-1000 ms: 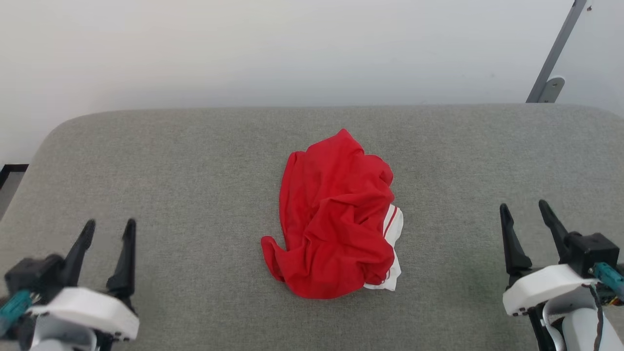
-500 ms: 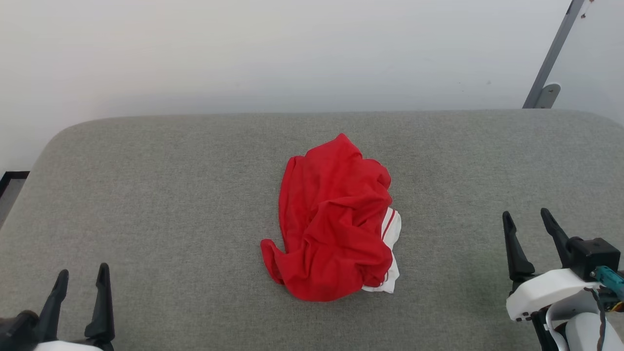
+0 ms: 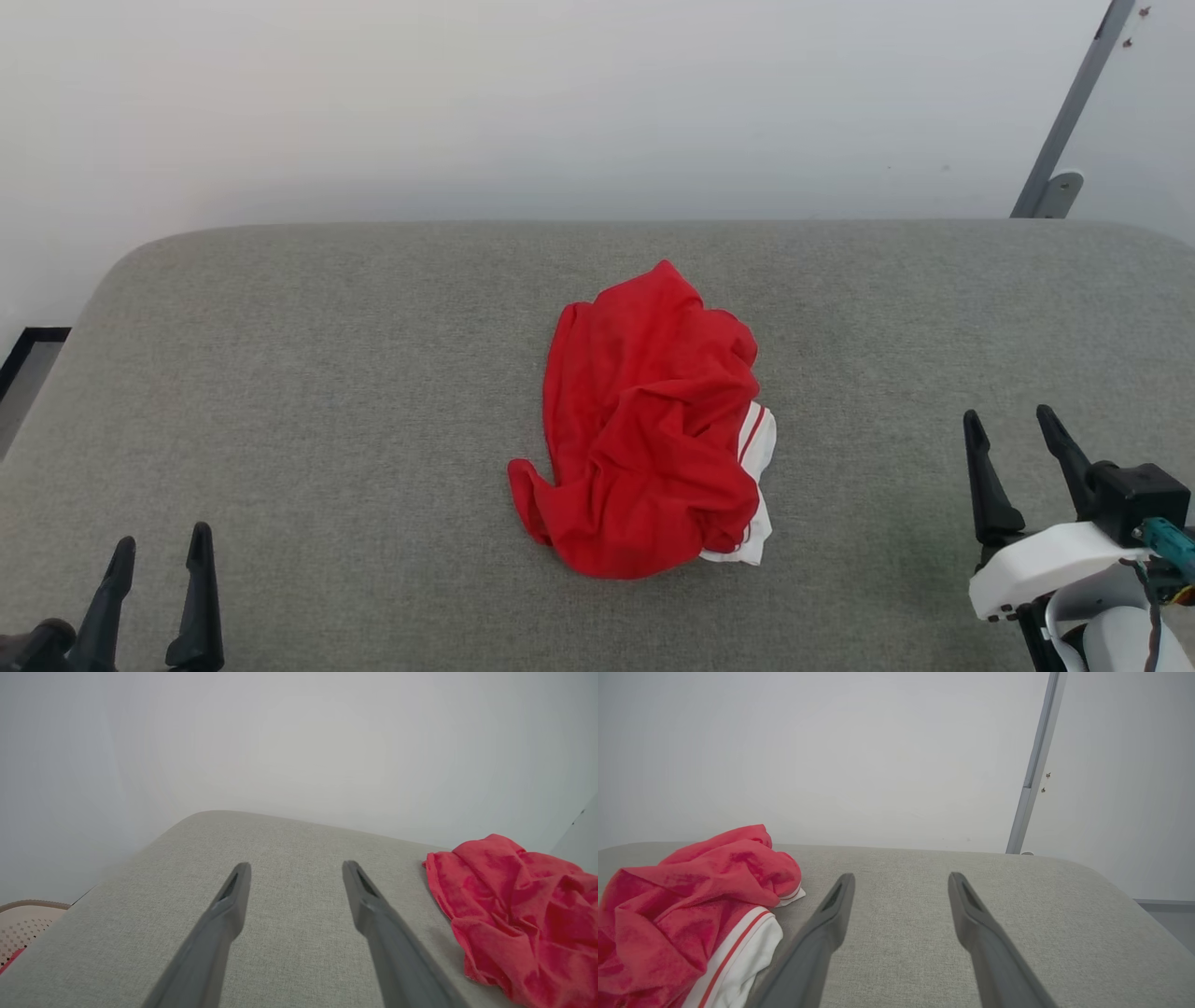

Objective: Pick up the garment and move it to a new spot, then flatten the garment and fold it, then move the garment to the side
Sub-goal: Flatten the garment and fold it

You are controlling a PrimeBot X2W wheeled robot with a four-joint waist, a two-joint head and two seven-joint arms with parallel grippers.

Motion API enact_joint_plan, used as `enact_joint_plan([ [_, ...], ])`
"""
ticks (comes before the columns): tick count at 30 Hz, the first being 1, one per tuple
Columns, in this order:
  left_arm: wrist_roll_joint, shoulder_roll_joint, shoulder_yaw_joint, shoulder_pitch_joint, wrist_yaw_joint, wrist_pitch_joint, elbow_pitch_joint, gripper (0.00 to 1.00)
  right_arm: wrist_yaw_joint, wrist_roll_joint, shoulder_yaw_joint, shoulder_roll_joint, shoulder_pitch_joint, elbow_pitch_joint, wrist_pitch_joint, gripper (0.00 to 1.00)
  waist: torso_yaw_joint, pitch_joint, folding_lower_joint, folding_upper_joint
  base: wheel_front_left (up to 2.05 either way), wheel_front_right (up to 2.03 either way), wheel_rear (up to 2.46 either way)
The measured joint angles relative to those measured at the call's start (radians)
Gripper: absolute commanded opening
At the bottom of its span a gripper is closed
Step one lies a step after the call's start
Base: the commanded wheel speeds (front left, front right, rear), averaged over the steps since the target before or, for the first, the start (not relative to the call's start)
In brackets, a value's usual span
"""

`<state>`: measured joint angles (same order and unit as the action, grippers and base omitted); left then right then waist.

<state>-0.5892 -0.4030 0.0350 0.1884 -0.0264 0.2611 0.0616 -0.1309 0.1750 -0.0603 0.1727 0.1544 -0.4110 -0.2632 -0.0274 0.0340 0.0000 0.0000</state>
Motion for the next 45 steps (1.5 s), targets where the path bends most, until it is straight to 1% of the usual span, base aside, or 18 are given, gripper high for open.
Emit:
enact_joint_plan([
  [17,0.027,0.056,-0.004,0.018,0.019,0.000,-0.015,1.00,0.000,0.002,0.005,-0.008,-0.006,0.012,0.000,1.00,-0.030,0.003,0.0001,0.0000,0.00,0.00,0.00],
  [21,0.029,0.063,-0.005,0.018,0.024,0.000,-0.014,1.00,0.000,0.011,0.036,-0.005,-0.006,0.002,0.003,1.00,-0.038,0.002,0.0000,0.0000,0.00,0.00,0.00],
  [24,0.034,0.067,-0.009,0.014,0.024,0.000,-0.016,1.00,0.000,0.030,0.084,0.001,-0.006,-0.008,0.031,1.00,-0.050,0.001,0.0000,0.0000,0.00,0.00,0.00],
  [29,0.035,0.072,-0.004,0.005,0.028,0.000,-0.027,1.00,0.000,0.091,0.218,0.024,-0.004,-0.017,0.150,1.00,-0.080,-0.008,0.0000,0.0000,0.00,0.00,0.00],
  [32,0.036,0.076,0.006,-0.005,0.035,0.000,-0.035,1.00,0.000,0.134,0.288,0.056,0.005,-0.021,0.245,1.00,-0.104,-0.021,0.0000,0.0000,0.00,0.00,0.00],
  [40,0.045,0.092,0.046,-0.061,0.048,0.000,-0.021,1.00,0.000,0.216,0.388,0.133,0.073,-0.046,0.488,1.00,-0.179,-0.082,0.0001,0.0000,0.00,0.00,0.00],
  [45,0.048,0.110,0.064,-0.102,0.062,0.000,0.003,1.00,0.000,0.225,0.436,0.167,0.128,-0.072,0.635,1.00,-0.230,-0.126,0.0000,0.0000,0.00,0.00,0.00],
])
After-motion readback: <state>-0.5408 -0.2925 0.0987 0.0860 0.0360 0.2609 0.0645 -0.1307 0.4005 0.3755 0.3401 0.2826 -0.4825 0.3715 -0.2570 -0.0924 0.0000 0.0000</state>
